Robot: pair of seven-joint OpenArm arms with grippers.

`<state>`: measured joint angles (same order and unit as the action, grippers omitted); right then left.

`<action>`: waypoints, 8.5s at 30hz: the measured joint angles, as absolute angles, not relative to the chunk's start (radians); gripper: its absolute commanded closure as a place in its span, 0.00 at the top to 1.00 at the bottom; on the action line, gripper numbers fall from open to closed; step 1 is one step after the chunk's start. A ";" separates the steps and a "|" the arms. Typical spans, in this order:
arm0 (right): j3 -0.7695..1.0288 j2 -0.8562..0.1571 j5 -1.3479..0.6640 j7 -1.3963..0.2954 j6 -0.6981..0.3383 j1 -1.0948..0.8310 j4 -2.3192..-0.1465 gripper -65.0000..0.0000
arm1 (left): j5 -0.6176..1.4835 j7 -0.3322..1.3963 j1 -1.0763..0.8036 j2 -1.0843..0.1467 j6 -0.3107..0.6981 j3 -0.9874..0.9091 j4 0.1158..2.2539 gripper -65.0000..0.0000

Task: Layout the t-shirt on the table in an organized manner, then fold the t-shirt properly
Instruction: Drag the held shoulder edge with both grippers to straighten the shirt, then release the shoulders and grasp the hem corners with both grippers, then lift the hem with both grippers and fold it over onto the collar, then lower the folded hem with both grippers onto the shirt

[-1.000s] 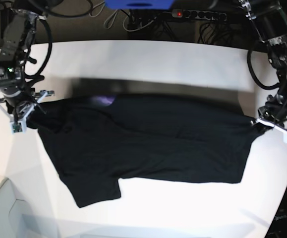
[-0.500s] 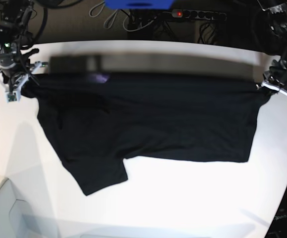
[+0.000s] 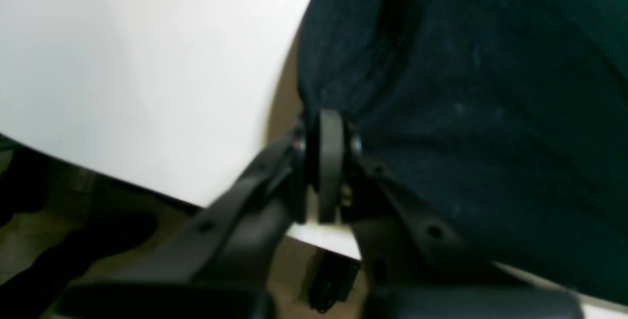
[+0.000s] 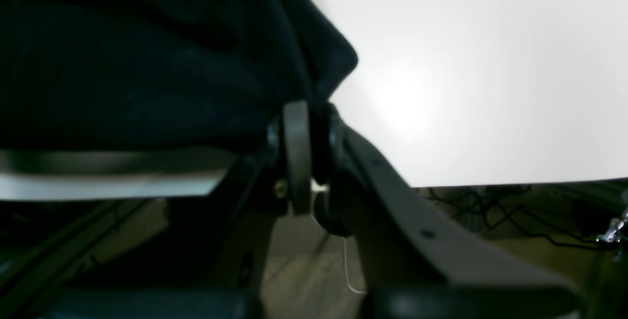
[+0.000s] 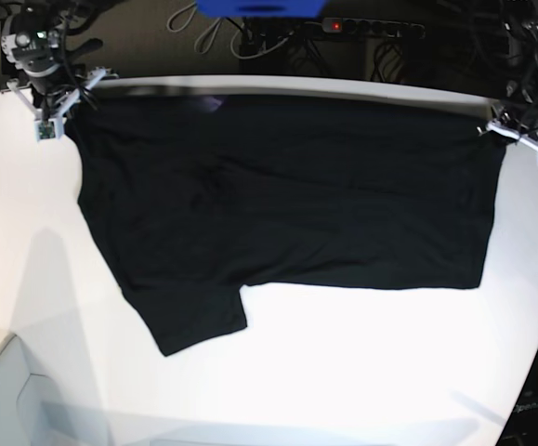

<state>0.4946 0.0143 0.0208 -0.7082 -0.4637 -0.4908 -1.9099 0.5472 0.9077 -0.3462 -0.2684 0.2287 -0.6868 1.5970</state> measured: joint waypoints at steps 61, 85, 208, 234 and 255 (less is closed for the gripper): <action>0.296 -0.131 0.028 -0.532 -0.455 0.366 -1.065 0.60 | 0.060 0.859 0.225 -0.194 0.571 -0.846 1.367 0.66; 0.301 -0.135 0.018 -0.381 -0.449 0.392 -0.879 0.00 | 0.010 0.549 0.327 -0.238 0.566 -0.761 0.949 0.66; 0.432 -0.051 -0.297 -0.386 -0.696 -0.328 -1.518 0.00 | 0.526 0.450 -0.171 -0.216 0.496 -0.672 1.195 0.00; 0.642 -0.065 -0.274 -0.427 -0.680 -0.194 -1.561 0.00 | 0.547 0.561 -0.159 -0.221 0.461 -0.585 1.494 0.00; 0.661 -0.057 -0.286 -0.412 -0.684 -0.222 -1.443 0.00 | 0.574 0.523 -0.155 -0.220 0.478 -0.666 1.237 0.00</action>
